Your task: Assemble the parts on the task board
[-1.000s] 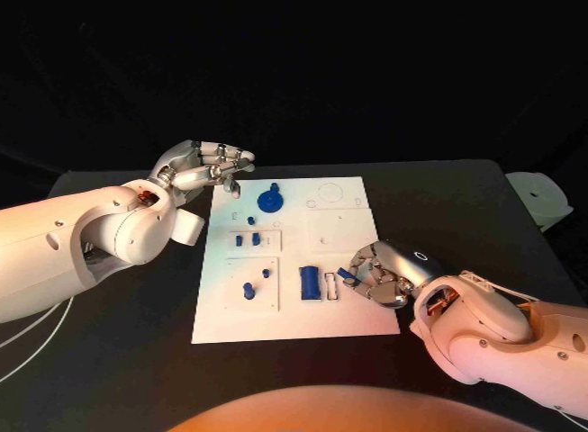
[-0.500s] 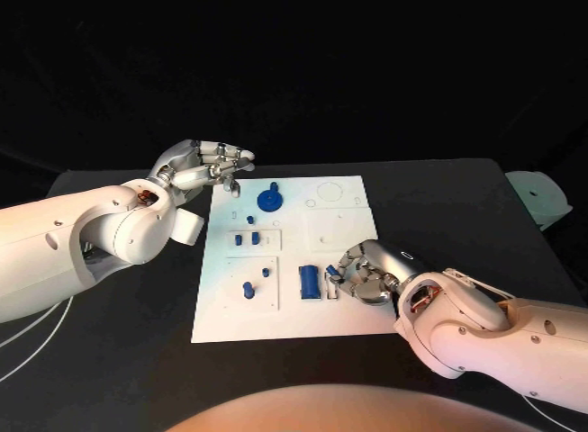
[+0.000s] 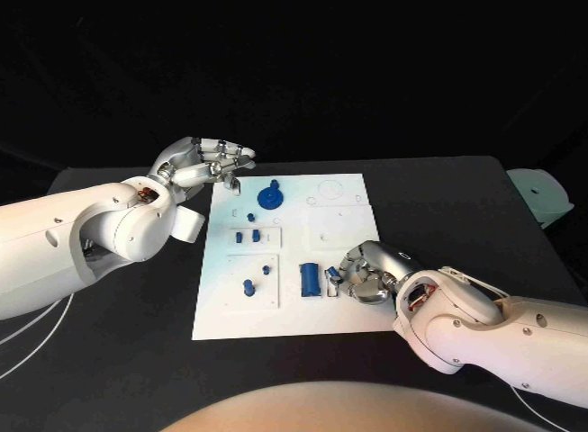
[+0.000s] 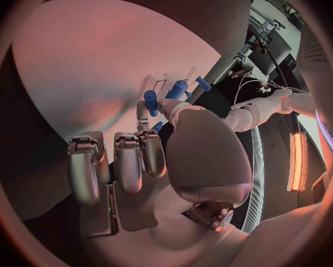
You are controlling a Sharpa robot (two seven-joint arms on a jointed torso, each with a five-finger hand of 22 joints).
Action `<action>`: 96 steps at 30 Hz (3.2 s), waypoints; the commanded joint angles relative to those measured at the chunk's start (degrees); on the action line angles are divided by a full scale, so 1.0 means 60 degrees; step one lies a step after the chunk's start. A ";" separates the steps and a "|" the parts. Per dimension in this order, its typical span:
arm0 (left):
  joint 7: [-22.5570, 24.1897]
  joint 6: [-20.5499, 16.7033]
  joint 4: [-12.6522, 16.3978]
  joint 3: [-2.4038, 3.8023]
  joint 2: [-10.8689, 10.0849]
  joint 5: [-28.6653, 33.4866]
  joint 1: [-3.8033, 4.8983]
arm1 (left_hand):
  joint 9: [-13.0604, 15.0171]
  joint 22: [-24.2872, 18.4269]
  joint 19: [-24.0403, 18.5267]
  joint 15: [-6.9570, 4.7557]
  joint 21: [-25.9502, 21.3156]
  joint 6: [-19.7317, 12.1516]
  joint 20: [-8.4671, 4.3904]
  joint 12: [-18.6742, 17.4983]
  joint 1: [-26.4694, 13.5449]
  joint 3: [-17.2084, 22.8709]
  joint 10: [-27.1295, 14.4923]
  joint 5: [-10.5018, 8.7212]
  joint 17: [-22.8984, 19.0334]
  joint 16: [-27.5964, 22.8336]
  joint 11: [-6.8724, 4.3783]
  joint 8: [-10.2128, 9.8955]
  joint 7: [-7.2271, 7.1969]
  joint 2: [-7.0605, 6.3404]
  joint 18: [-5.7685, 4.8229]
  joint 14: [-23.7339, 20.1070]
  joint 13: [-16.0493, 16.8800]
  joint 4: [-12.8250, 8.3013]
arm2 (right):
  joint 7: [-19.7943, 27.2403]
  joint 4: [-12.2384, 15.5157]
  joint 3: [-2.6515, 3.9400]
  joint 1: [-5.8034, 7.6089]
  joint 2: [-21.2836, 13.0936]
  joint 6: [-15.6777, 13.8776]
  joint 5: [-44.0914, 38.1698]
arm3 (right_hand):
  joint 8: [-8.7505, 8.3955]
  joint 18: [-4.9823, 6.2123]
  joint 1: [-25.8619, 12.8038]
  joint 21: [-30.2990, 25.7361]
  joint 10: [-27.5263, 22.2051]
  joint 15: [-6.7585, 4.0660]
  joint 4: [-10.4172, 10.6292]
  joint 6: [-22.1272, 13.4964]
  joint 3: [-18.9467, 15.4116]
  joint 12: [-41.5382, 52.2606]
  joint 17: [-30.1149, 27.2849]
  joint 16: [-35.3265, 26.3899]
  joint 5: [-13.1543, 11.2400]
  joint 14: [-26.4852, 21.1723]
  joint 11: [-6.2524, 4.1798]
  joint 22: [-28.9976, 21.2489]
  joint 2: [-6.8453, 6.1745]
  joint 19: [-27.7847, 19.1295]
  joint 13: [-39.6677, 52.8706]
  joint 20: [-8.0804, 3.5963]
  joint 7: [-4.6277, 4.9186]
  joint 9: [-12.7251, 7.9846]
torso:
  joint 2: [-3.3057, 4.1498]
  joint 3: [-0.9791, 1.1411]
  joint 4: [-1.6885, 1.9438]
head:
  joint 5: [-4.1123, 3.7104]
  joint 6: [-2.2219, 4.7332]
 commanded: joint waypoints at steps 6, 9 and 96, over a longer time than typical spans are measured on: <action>0.0039 0.0153 0.0038 0.0006 -0.0005 0.0037 0.0010 | 0.0009 -0.0009 0.0036 0.0001 -0.0036 -0.0064 -0.0006 0.0067 0.0000 0.0018 -0.0046 0.0008 -0.0010 0.0044 0.0004 0.0036 0.0023 0.0119 0.0146 -0.0089 0.0016 0.0066 | -0.0063 0.0000 0.0001 -0.0012 0.0055 0.0256 -0.0057 | 0.0085 -0.0065 -0.0217 0.0042 0.0500 -0.0074 -0.0117 0.0290 0.0055 0.0056 0.2124 0.0018 0.0049 0.0925 -0.0056 0.2512 -0.0021 0.0981 0.1910 -0.0068 -0.0190 0.0839 | -0.0008 -0.0002 -0.0009 | 0.0007 -0.0049; 0.0034 0.0153 0.0039 0.0006 -0.0012 0.0037 0.0010 | 0.0009 -0.0009 0.0036 0.0001 -0.0036 -0.0064 -0.0006 0.0067 0.0000 0.0018 -0.0046 0.0008 -0.0010 0.0044 0.0004 0.0036 0.0023 0.0119 0.0146 -0.0089 0.0016 0.0066 | -0.0064 0.0014 0.0001 -0.0012 0.0057 0.0298 -0.0075 | 0.0100 -0.0065 -0.0288 0.0042 0.0508 -0.0076 -0.0101 0.0295 0.0018 0.0073 0.2130 0.0021 0.0019 0.0927 -0.0059 0.2512 -0.0036 0.0981 0.1920 -0.0070 -0.0193 0.0849 | -0.0011 -0.0006 0.0003 | 0.0001 -0.0064; 0.1501 -0.0270 -0.3031 -0.0145 0.1745 0.1732 -0.0660 | -0.3098 -0.6168 -0.9897 -0.0446 -0.8339 -0.8737 -0.1299 -0.3436 -0.3738 -0.5271 -0.9539 -0.2250 -0.4256 -1.1452 -0.1178 -0.2295 -0.1820 0.1709 -0.1618 -1.0271 -0.1602 -0.0646 | 0.8298 -0.5885 0.0280 0.1540 0.1727 0.1192 1.1012 | -0.4140 -0.0065 -0.2323 -1.4958 -1.4005 0.0771 -0.2727 -0.9516 -0.4723 -1.3776 -1.2484 -1.4783 -0.2720 -1.3989 0.0204 -1.2488 0.1388 -1.4019 -1.2490 -0.0257 -0.0616 -0.5970 | -0.1037 -0.0306 -0.0122 | 0.0092 0.1669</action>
